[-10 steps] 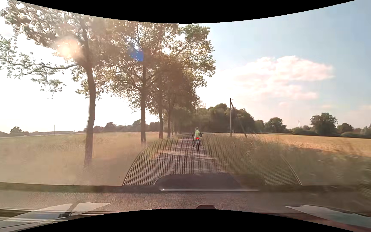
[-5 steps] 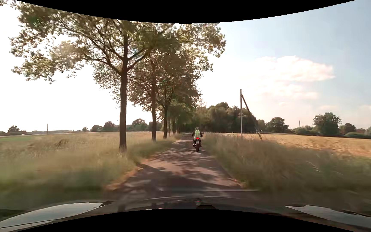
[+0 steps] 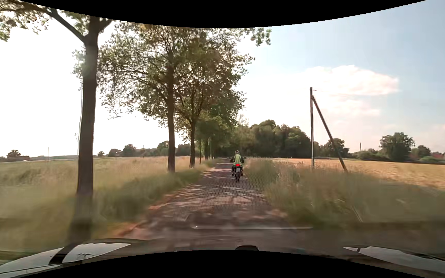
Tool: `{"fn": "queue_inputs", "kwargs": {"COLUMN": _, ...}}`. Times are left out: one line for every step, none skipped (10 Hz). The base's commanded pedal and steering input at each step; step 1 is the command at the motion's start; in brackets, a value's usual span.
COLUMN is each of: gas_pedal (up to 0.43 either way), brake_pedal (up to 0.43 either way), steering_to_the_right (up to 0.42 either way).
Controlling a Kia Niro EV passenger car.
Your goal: Follow the waypoints while adhering to traffic rules and regulations
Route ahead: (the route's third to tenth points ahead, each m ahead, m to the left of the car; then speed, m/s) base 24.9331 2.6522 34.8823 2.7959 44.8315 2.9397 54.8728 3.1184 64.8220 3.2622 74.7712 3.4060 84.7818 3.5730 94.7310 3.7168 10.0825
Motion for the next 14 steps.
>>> {"fn": "queue_inputs", "kwargs": {"gas_pedal": 0.0, "brake_pedal": 0.0, "steering_to_the_right": 0.0}}
{"fn": "queue_inputs", "kwargs": {"gas_pedal": 0.0, "brake_pedal": 0.0, "steering_to_the_right": 0.0}}
{"fn": "queue_inputs", "kwargs": {"gas_pedal": 0.0, "brake_pedal": 0.0, "steering_to_the_right": 0.0}}
{"fn": "queue_inputs", "kwargs": {"gas_pedal": 0.0, "brake_pedal": 0.0, "steering_to_the_right": 0.0}}
{"fn": "queue_inputs", "kwargs": {"gas_pedal": 0.0, "brake_pedal": 0.0, "steering_to_the_right": 0.0}}
{"fn": "queue_inputs", "kwargs": {"gas_pedal": 0.0, "brake_pedal": 0.0, "steering_to_the_right": 0.0}}
{"fn": "queue_inputs", "kwargs": {"gas_pedal": 0.0, "brake_pedal": 0.0, "steering_to_the_right": 0.0}}
{"fn": "queue_inputs", "kwargs": {"gas_pedal": 0.0, "brake_pedal": 0.0, "steering_to_the_right": 0.0}}
{"fn": "queue_inputs", "kwargs": {"gas_pedal": 0.028, "brake_pedal": 0.0, "steering_to_the_right": 0.004}}
{"fn": "queue_inputs", "kwargs": {"gas_pedal": 0.059, "brake_pedal": 0.0, "steering_to_the_right": 0.002}}
{"fn": "queue_inputs", "kwargs": {"gas_pedal": 0.059, "brake_pedal": 0.0, "steering_to_the_right": -0.003}}
{"fn": "queue_inputs", "kwargs": {"gas_pedal": 0.059, "brake_pedal": 0.0, "steering_to_the_right": -0.005}}
{"fn": "queue_inputs", "kwargs": {"gas_pedal": 0.059, "brake_pedal": 0.0, "steering_to_the_right": -0.005}}
{"fn": "queue_inputs", "kwargs": {"gas_pedal": 0.059, "brake_pedal": 0.0, "steering_to_the_right": -0.005}}
